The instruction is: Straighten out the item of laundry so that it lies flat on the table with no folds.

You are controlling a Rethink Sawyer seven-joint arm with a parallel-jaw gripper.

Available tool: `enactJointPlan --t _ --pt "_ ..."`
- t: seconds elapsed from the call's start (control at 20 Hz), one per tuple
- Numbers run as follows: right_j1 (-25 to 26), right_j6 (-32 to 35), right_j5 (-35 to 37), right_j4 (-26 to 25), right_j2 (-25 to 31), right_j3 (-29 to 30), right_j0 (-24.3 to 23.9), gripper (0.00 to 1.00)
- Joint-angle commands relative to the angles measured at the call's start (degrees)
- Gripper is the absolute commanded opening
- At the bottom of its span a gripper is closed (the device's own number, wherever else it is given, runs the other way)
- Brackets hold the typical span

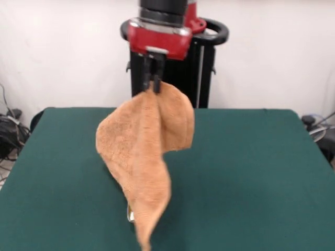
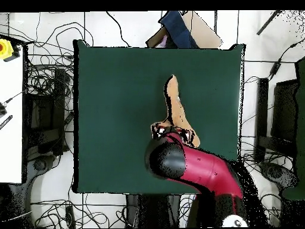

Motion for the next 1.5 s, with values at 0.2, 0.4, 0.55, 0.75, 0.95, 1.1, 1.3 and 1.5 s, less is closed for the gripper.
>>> enactJointPlan --t 0.2,0.4,0.55,0.75,0.95,1.1,1.3,1.5 --pt "2.7 10.8 -0.4 2.8 6.3 10.6 3.1 0.00" --pt "3.4 13.2 -0.6 4.6 5.7 11.1 5.2 0.00" --pt "3.3 16.3 -0.3 6.7 4.1 12.4 8.3 0.00" --pt "3.6 19.2 1.2 10.8 3.8 14.0 11.8 0.00" --pt "4.4 19.7 0.4 15.8 6.7 16.8 12.0 0.00" --pt "3.4 21.2 1.6 19.3 6.6 17.9 14.7 0.00" --pt "4.3 24.3 -2.2 24.2 7.3 19.9 17.5 0.00" --pt "4.0 23.9 -7.5 26.7 9.6 21.7 16.5 1.00"
